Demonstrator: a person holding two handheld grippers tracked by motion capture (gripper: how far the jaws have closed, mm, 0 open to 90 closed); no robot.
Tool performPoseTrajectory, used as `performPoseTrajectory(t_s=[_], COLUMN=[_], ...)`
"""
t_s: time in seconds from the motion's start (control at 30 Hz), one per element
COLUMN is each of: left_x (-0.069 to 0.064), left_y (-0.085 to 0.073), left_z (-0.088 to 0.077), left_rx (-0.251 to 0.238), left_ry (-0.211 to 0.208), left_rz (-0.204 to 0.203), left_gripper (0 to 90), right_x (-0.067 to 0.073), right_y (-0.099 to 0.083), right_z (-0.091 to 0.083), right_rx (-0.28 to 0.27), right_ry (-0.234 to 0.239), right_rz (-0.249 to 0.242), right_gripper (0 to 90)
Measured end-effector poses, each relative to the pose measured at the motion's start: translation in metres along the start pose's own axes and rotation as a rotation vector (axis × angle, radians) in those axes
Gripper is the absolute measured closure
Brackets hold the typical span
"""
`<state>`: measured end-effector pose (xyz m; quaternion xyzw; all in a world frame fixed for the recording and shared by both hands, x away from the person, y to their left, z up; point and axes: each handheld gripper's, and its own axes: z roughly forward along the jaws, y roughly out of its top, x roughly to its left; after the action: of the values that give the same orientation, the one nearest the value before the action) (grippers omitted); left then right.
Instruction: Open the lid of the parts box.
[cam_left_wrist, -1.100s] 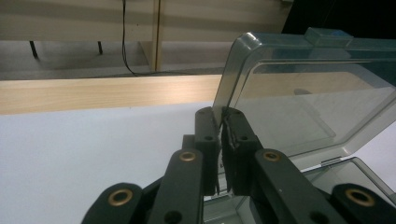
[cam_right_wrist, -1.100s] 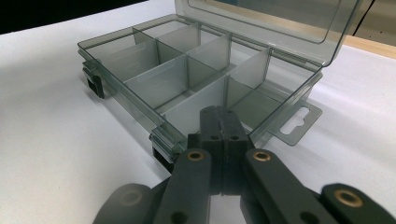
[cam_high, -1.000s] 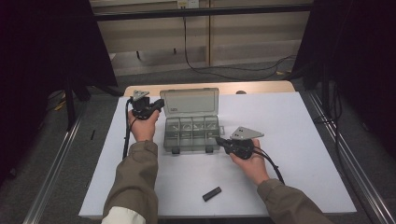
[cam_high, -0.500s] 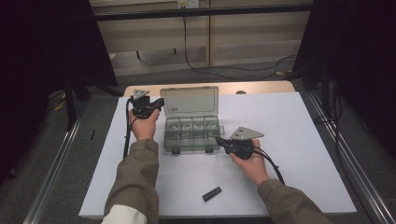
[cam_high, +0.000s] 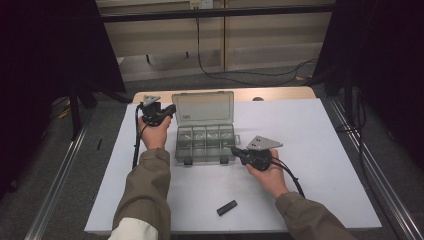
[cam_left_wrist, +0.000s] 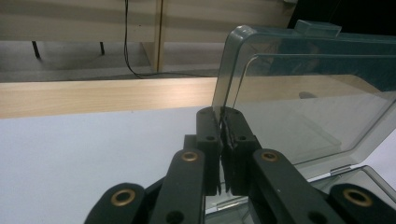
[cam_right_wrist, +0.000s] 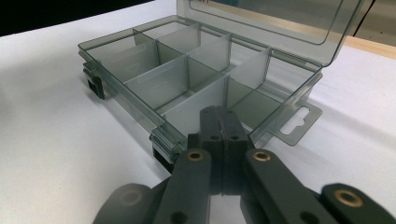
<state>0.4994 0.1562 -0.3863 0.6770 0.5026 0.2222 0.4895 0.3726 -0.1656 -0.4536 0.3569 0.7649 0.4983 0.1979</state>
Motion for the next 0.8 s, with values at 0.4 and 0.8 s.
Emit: performPoseTrajectory(t_s=[0.4,0.8], left_x=[0.0013,0.0036], left_y=[-0.0021,-0.0043], left_z=[0.0044,0.0084], left_rx=[0.014,0.01], left_ry=[0.008,0.004], left_rz=[0.002,-0.016], left_gripper=[87.8,88.3], right_x=[-0.0001,0.0001], right_y=[-0.0001,-0.0002], right_z=[0.0001,0.0002], right_rx=[-0.002,-0.004], right_ry=[0.0,-0.001], right_rz=[-0.004,-0.006], right_gripper=[90.0,90.0])
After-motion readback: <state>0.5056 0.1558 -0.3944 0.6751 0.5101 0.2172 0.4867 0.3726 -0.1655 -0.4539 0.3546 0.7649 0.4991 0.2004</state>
